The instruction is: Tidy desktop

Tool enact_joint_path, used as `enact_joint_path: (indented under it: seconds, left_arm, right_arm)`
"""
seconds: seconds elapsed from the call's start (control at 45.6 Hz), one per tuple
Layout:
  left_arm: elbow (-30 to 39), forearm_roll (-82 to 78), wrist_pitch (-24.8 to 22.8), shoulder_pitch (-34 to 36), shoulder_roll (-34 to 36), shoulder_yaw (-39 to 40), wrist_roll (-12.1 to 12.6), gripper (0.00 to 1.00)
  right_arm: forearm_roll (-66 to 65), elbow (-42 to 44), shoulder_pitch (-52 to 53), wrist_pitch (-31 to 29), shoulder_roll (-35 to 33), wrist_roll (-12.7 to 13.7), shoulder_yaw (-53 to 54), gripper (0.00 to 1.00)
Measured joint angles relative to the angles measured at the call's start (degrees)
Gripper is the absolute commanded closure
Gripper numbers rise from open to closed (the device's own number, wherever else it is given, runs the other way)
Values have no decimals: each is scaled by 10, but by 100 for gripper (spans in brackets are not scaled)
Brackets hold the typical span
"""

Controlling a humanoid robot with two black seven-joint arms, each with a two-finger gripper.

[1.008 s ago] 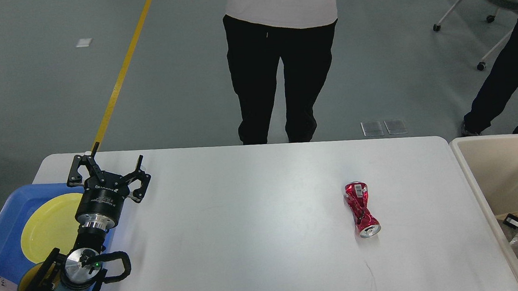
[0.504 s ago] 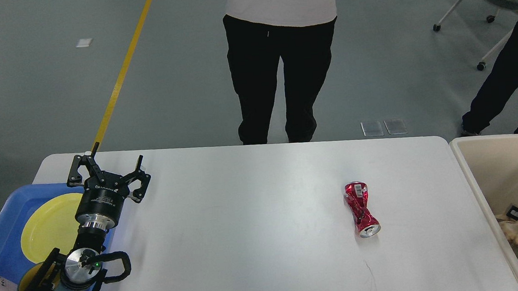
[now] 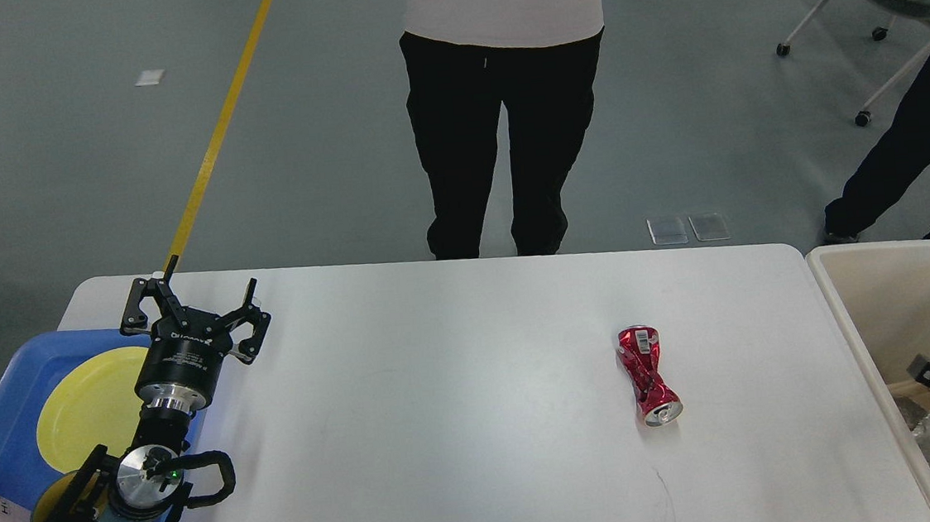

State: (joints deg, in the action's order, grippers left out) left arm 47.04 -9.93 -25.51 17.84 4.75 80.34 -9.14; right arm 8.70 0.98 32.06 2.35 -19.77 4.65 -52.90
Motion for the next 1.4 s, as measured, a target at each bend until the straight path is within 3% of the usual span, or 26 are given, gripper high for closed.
enact_joint_path:
  seconds: [0.241,0.504,0.592,0.745,0.898,1.03,1.205,1.402]
  left_arm:
    - [0,0,0,0,0,1,0,3]
    - [0,0,0,0,0,1,0,3]
    - [0,0,0,0,0,1,0,3]
    - [0,0,0,0,0,0,0,3]
    - [0,0,0,0,0,0,0,3]
    - [0,0,0,0,0,0,0,3]
    - [0,0,0,0,0,0,0,3]
    - [0,0,0,0,0,1,1,3]
  right_arm:
    - [-2,-50,67,-10,-18,3,8,0]
    - [-50,-294,280,-34,-104,11,-28,0]
    - [-82,-358,363,-77,-111,12,-64,0]
    - [-99,-458,517,-202,-96,12,-143,0]
    - [-98,-537,680,-372,-24,13,-211,0]
    - [-97,-616,815,-474,32,12,-227,0]
    - [-91,-735,967,-524,49,14,-206,0]
    - [-88,-868,1108,-541,49,15,-200,0]
